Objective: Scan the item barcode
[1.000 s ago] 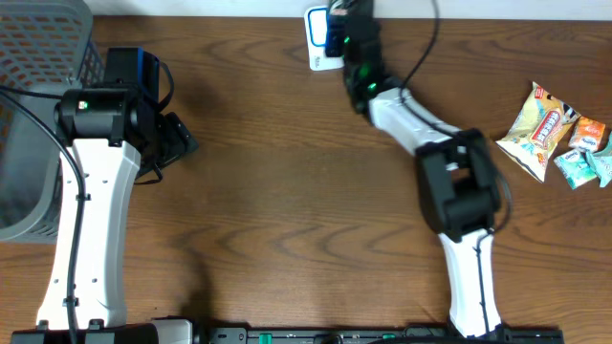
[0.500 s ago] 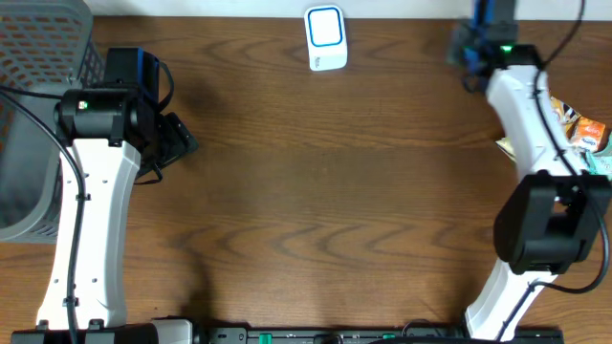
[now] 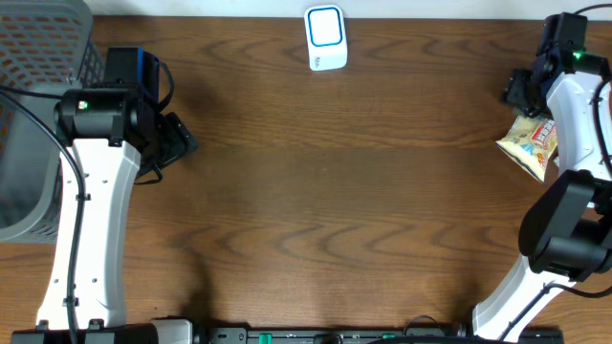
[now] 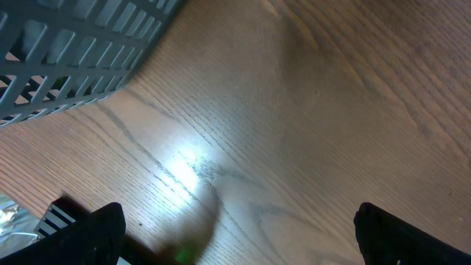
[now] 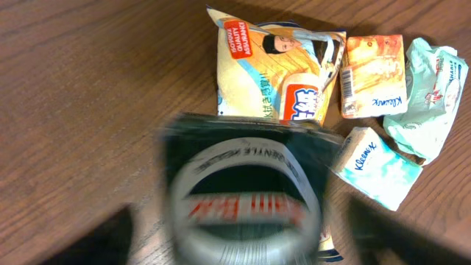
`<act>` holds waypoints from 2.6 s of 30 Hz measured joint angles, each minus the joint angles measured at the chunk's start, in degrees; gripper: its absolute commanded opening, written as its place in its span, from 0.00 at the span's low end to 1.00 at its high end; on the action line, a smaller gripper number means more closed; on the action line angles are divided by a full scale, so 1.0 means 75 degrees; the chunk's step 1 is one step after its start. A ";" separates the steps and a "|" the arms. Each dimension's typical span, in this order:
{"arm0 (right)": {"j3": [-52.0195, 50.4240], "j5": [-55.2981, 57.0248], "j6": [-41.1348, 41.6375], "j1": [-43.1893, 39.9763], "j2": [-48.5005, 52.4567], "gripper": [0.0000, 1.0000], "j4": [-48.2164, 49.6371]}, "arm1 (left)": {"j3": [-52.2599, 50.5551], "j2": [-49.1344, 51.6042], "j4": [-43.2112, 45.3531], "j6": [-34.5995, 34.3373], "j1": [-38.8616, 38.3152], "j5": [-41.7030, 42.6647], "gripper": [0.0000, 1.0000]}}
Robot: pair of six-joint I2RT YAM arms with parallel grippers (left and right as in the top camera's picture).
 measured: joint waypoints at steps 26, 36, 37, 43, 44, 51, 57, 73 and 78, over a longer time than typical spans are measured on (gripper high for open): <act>-0.0050 -0.1673 0.0099 0.0117 -0.3002 0.88 -0.1868 | 0.0000 0.0000 0.0003 0.0003 0.0000 0.0000 0.98; -0.0268 -0.3136 0.0111 0.0425 -0.5680 0.88 -0.3322 | 0.0000 0.0000 0.0003 0.0000 0.0000 0.0000 0.98; -0.0417 -0.3191 0.0108 0.0530 -0.5992 0.88 -0.3308 | 0.0000 0.0000 0.0000 0.0000 0.0000 0.0000 0.98; -0.2002 -0.3383 0.0111 0.1215 -0.8067 0.99 -0.3407 | 0.0000 0.0000 0.0003 0.0000 0.0000 0.0000 0.98; -0.2279 -0.3395 0.0111 0.1256 -0.8346 0.99 -0.3413 | 0.0000 0.0000 0.0000 0.0003 0.0000 0.0000 0.98; -0.3453 -0.3483 0.0114 0.1303 -0.9407 0.99 -0.4441 | 0.0000 0.0000 0.0000 0.0000 0.0000 0.0000 0.98; -0.3491 -0.3858 0.0128 0.1303 -0.9568 0.99 -0.5476 | 0.0000 0.0000 -0.0003 0.0000 0.0000 0.0000 0.98; -0.3491 -0.4182 0.0125 0.1303 -0.9568 0.99 -0.5517 | 0.0000 0.0000 0.0000 0.0000 0.0000 0.0000 0.98; -0.3491 -0.4197 0.0125 0.1303 -0.9568 0.99 -0.5520 | 0.0000 0.0000 0.0000 0.0000 0.0000 0.0000 0.98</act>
